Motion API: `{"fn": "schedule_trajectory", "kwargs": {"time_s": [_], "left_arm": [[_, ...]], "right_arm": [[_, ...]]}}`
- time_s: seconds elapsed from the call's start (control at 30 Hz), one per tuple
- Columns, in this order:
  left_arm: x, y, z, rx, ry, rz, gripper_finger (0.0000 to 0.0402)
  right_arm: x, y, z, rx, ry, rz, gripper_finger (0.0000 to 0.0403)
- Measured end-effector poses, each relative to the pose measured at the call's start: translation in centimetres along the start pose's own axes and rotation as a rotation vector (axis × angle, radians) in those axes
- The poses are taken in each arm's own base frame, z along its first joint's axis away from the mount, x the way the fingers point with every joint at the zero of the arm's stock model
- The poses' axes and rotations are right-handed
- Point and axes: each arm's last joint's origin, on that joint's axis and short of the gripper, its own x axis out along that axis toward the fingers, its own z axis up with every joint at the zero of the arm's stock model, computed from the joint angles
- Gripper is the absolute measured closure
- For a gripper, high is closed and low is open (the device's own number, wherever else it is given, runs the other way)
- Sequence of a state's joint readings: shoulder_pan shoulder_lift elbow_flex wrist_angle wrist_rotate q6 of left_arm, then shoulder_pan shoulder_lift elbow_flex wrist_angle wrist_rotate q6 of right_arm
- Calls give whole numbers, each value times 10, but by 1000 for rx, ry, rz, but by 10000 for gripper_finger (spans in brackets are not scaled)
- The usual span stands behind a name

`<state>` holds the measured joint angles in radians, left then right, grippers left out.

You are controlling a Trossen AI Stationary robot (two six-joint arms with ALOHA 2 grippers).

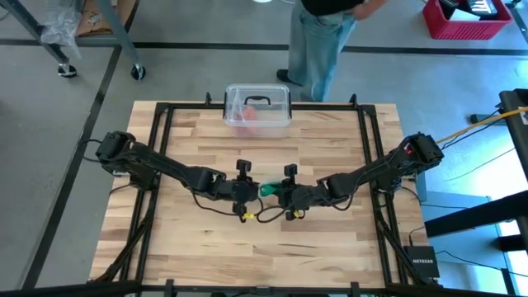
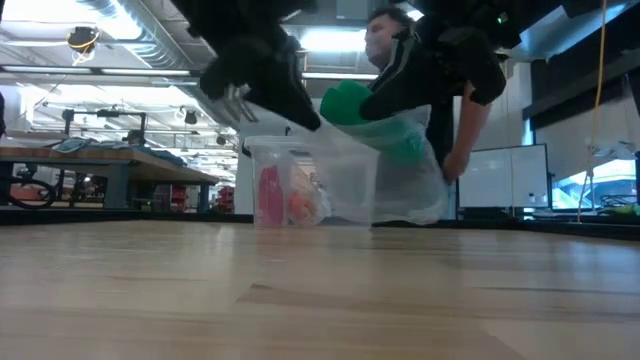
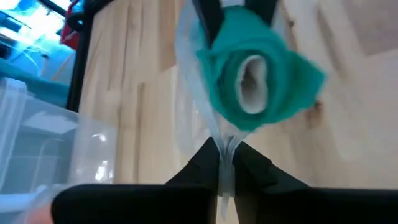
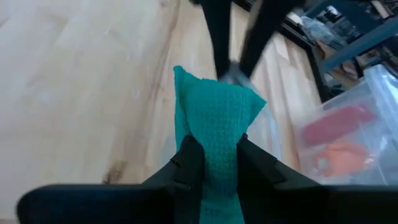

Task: Roll bandage
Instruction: Put the rolled green bandage into the transparent zip bag, then close the transparent zip bag

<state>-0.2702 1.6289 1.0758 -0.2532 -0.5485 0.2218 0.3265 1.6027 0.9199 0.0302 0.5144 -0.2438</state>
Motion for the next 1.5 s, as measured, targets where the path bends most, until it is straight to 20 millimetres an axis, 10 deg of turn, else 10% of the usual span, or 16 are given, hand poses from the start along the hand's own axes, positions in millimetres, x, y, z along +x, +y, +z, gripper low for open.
{"fn": "schedule_trajectory", "kwargs": {"time_s": [0.6, 0.8, 1.1, 1.5], "left_arm": [[-18, -1, 22, -84, -141, -105, 387], [-18, -1, 20, -91, -122, -106, 380], [-14, 2, 10, -113, -23, -111, 386], [-14, 2, 11, -122, -32, -110, 376]], "right_arm": [[5, -3, -7, 116, 41, 78, 325], [9, -5, -7, 235, 55, 82, 251], [-20, -29, 33, 243, 152, 188, 135], [-59, -45, 29, 277, 263, 239, 139]]}}
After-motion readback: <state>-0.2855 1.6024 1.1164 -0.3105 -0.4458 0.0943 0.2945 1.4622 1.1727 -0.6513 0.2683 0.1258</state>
